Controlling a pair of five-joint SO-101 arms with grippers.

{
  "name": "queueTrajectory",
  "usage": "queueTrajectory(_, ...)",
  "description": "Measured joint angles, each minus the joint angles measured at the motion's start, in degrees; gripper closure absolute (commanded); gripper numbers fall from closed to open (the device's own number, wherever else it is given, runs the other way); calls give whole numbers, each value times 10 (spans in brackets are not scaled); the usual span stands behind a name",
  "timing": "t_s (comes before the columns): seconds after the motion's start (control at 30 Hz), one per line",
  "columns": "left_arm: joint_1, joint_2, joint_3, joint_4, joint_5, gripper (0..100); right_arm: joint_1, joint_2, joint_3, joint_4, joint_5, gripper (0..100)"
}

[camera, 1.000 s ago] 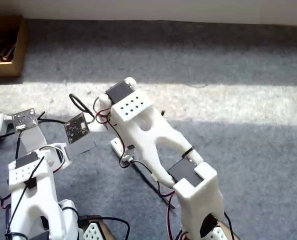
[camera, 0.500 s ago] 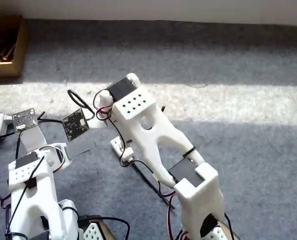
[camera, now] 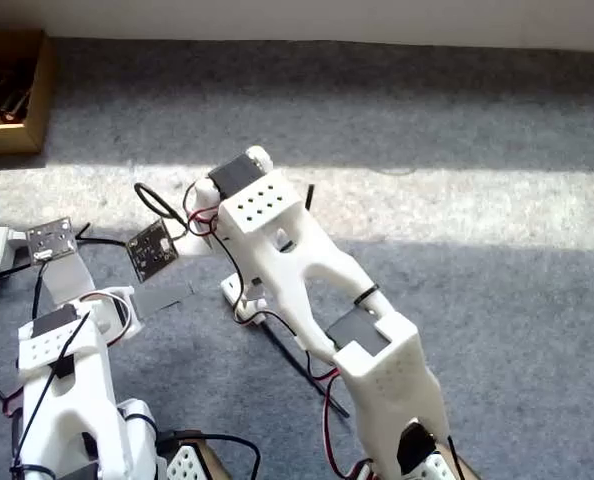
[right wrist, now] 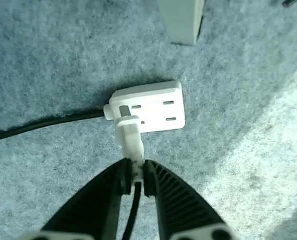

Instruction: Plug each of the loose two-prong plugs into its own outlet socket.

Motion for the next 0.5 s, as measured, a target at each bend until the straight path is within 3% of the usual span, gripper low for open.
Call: queueTrajectory(0.5, 6, 0, 0, 0, -2, 384, 12, 9, -28, 4, 0, 991)
